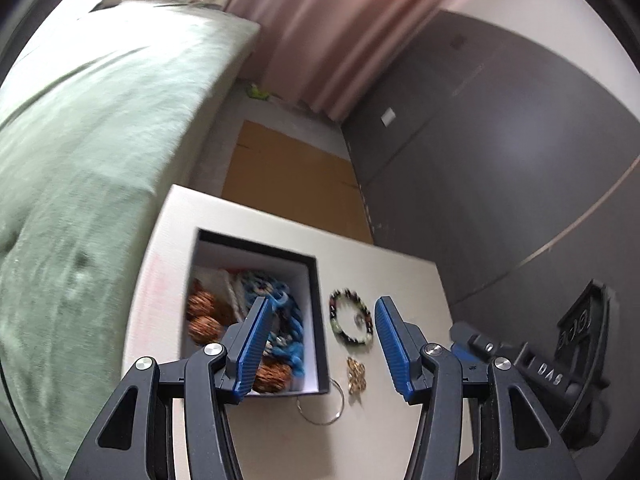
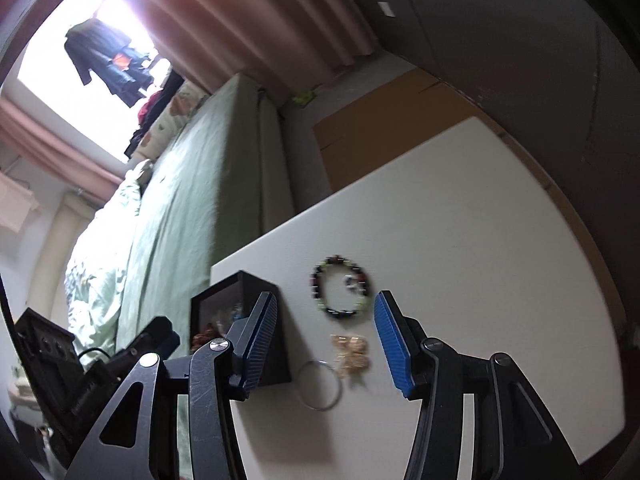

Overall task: Organize jewelry
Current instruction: 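Move the left tool down to the silver hoop earring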

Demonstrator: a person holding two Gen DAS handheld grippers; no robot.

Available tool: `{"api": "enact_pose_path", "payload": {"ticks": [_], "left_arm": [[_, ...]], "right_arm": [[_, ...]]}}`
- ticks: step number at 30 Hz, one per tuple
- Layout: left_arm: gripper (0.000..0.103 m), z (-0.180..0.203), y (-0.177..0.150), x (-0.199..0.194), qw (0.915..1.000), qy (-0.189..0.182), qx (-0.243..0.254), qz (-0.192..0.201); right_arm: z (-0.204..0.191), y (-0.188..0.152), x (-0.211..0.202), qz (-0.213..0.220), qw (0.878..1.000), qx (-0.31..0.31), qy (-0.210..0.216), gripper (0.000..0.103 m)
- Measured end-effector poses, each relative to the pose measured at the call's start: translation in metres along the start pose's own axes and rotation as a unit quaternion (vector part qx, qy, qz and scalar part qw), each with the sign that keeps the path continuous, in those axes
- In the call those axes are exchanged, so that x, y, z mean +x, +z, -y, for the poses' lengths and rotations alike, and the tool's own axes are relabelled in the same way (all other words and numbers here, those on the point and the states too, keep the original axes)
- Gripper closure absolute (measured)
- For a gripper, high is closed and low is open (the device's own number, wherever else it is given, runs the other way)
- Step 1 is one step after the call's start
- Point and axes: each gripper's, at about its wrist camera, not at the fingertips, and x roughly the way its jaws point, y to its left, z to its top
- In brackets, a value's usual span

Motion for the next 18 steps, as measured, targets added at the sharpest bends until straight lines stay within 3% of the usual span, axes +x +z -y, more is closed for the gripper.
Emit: {"api": "enact_pose_path", "payload": {"ticks": [6,18], "left_arm": [[0.048,0.02,-0.016,0.012,0.9996,0.008,0.023,-0.015],[0.048,0.035,-0.052,0.02,0.996,0.063,0.055,-0.033]], "right_arm": [[0.019,0.002,-0.012,-0.005,1.0,0.003,-0.016,0.051],[0.046,-0.011,-0.038,-0.007,1.0,0.011,-0.028,0.051]]}}
